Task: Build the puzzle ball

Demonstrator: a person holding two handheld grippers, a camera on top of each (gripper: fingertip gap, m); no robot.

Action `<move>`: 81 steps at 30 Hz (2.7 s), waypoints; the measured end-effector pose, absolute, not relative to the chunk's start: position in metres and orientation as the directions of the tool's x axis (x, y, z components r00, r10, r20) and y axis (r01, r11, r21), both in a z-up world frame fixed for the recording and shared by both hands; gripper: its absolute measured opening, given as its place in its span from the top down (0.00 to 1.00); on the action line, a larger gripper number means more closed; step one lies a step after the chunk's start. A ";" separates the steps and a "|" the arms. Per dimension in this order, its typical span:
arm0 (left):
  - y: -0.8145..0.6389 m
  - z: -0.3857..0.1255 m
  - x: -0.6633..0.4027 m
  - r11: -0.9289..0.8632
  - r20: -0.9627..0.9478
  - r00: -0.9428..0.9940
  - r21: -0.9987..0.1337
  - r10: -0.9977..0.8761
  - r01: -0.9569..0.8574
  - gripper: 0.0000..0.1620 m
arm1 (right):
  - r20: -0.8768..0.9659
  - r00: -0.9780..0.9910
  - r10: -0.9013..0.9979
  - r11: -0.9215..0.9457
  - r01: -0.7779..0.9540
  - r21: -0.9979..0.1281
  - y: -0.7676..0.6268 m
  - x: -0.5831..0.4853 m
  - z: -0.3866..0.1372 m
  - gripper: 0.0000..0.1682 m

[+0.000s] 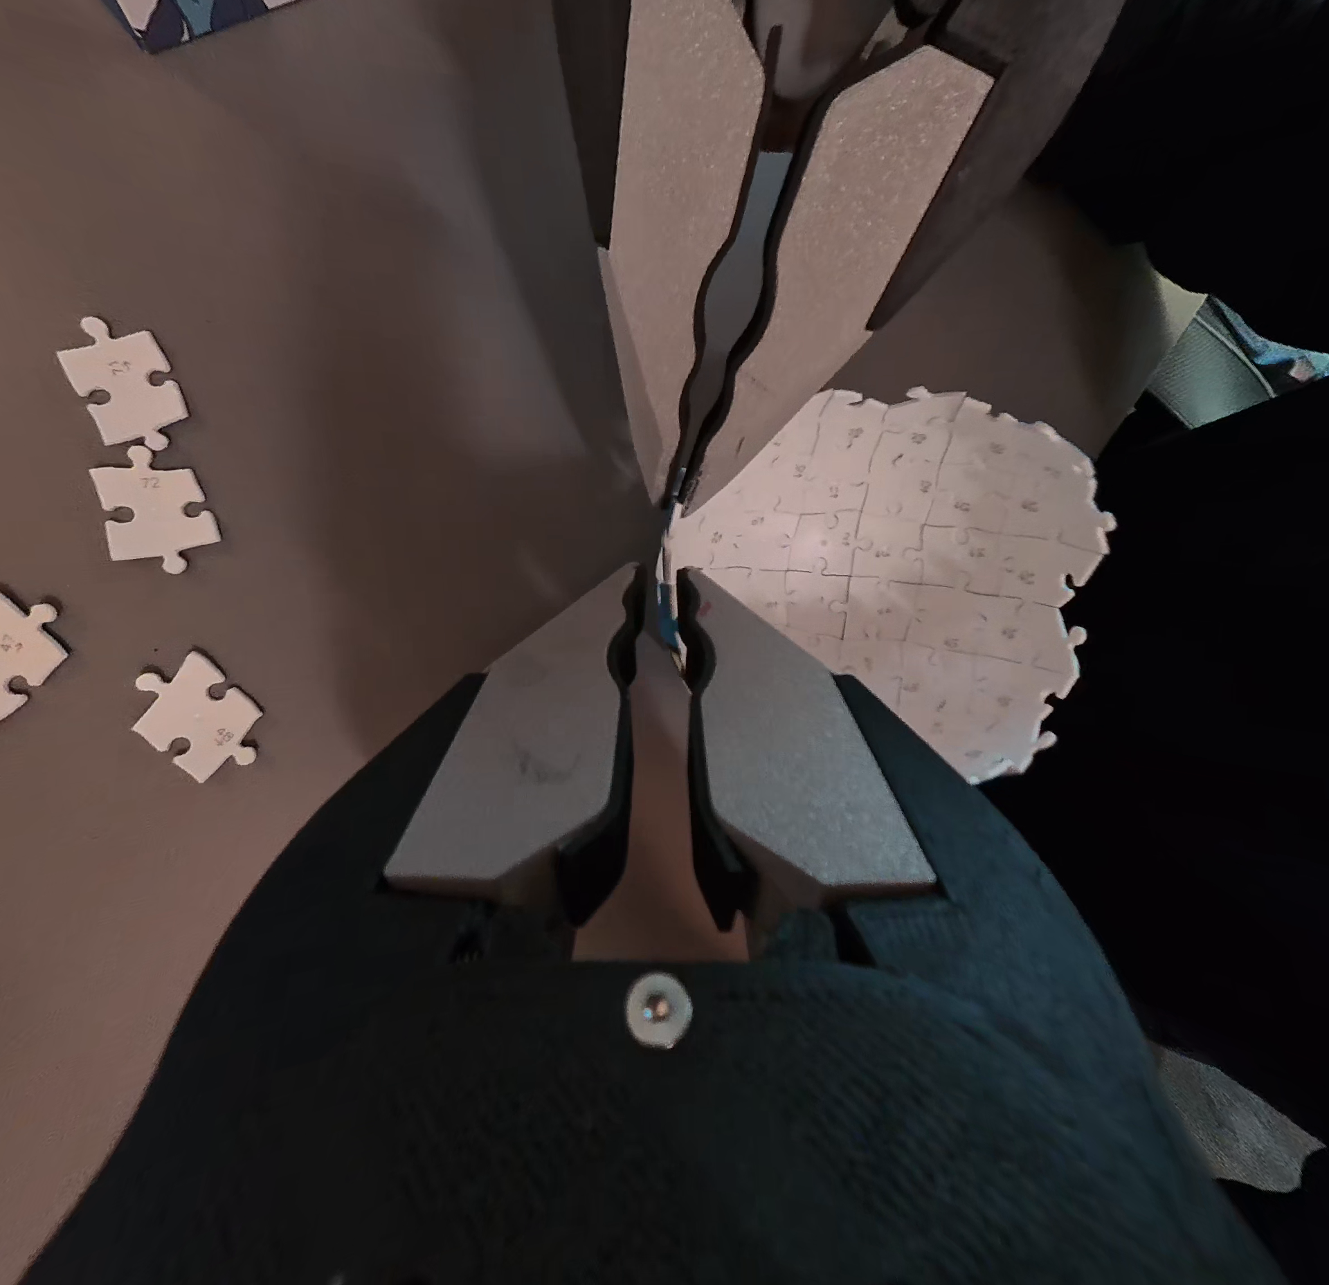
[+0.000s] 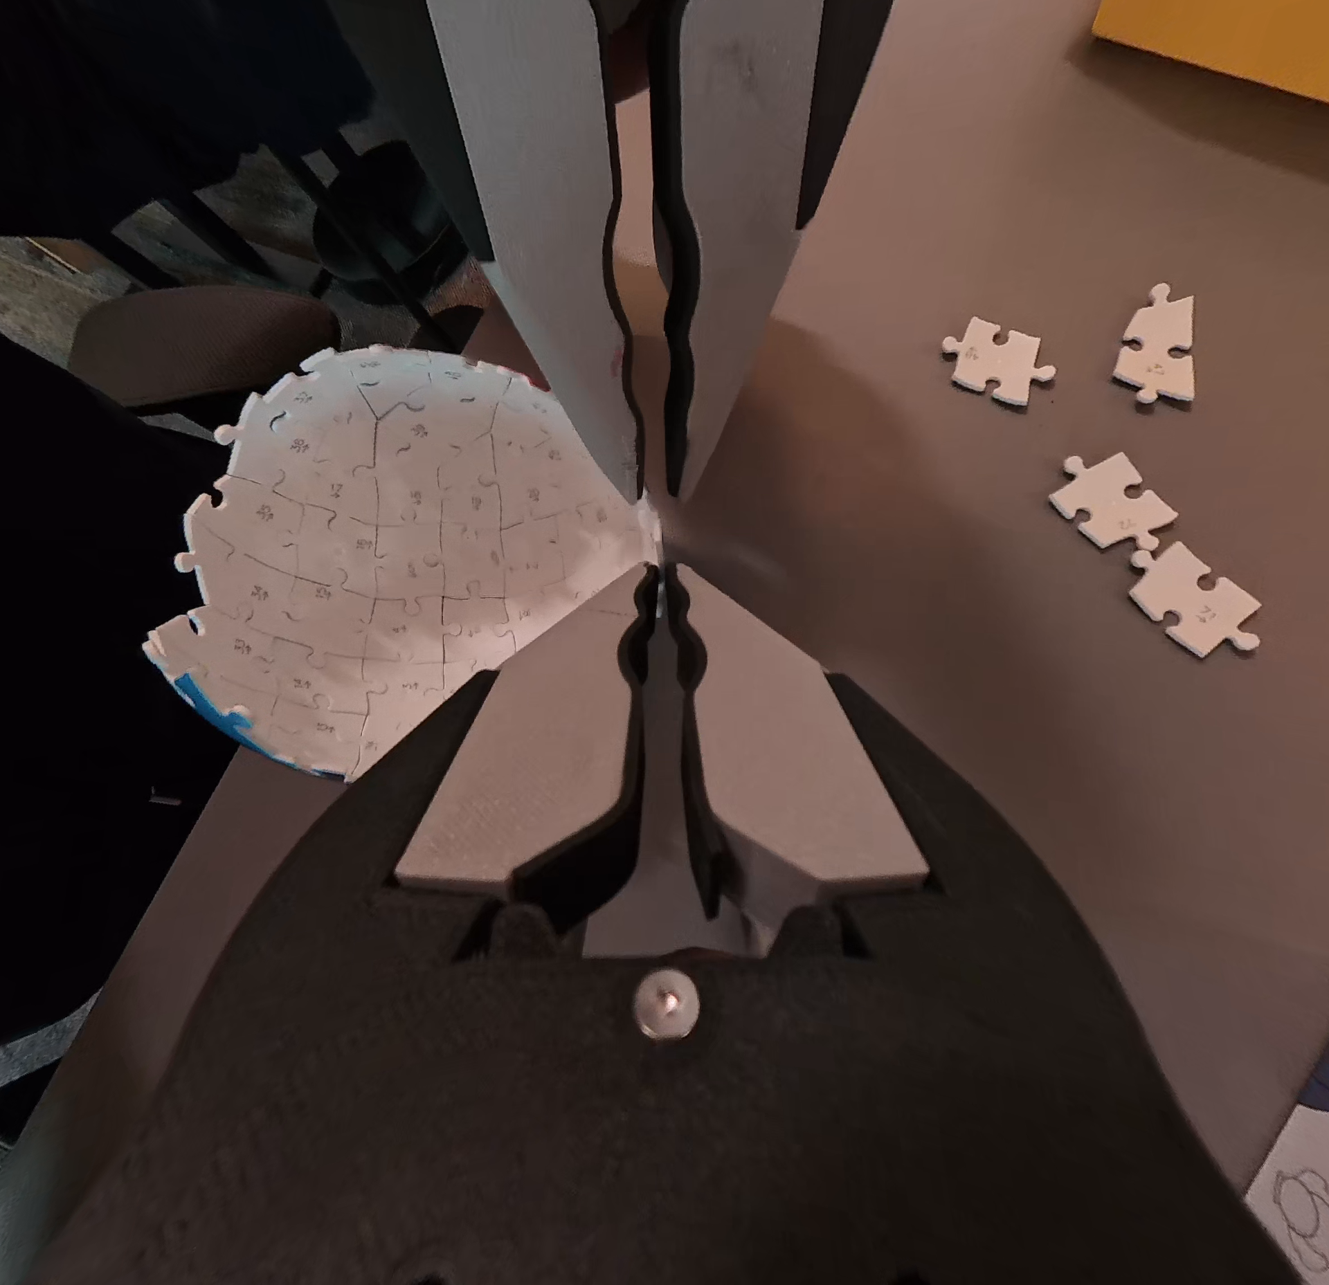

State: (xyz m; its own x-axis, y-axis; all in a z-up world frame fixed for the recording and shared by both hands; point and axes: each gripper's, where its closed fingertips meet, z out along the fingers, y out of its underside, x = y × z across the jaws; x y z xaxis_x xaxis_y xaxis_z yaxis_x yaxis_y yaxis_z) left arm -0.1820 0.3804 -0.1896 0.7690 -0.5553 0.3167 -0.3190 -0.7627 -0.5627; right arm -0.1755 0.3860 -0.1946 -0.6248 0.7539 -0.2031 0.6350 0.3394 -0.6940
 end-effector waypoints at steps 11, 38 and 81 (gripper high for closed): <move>0.378 -0.188 -0.181 -0.764 0.319 0.772 -0.566 -0.550 -0.311 0.97 | -0.209 -0.631 0.747 0.318 0.616 -0.721 0.385 -0.177 -0.197 1.00; 0.373 -0.192 -0.181 -0.787 0.313 0.792 -0.534 -0.524 -0.309 0.98 | -0.219 -0.600 0.769 0.252 0.600 -0.759 0.380 -0.181 -0.195 1.00; 0.373 -0.195 -0.181 -0.754 0.186 0.804 -0.513 -0.564 -0.410 1.00 | -0.232 -0.626 0.745 0.210 0.551 -0.808 0.374 -0.180 -0.196 1.00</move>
State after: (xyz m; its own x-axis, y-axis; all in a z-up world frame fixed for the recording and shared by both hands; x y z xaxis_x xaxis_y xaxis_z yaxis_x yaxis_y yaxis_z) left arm -0.1805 0.3731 -0.1949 0.8045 -0.5640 0.1863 -0.4097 -0.7540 -0.5134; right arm -0.1803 0.3737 -0.1964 -0.6256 0.7447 -0.2325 0.5506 0.2103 -0.8079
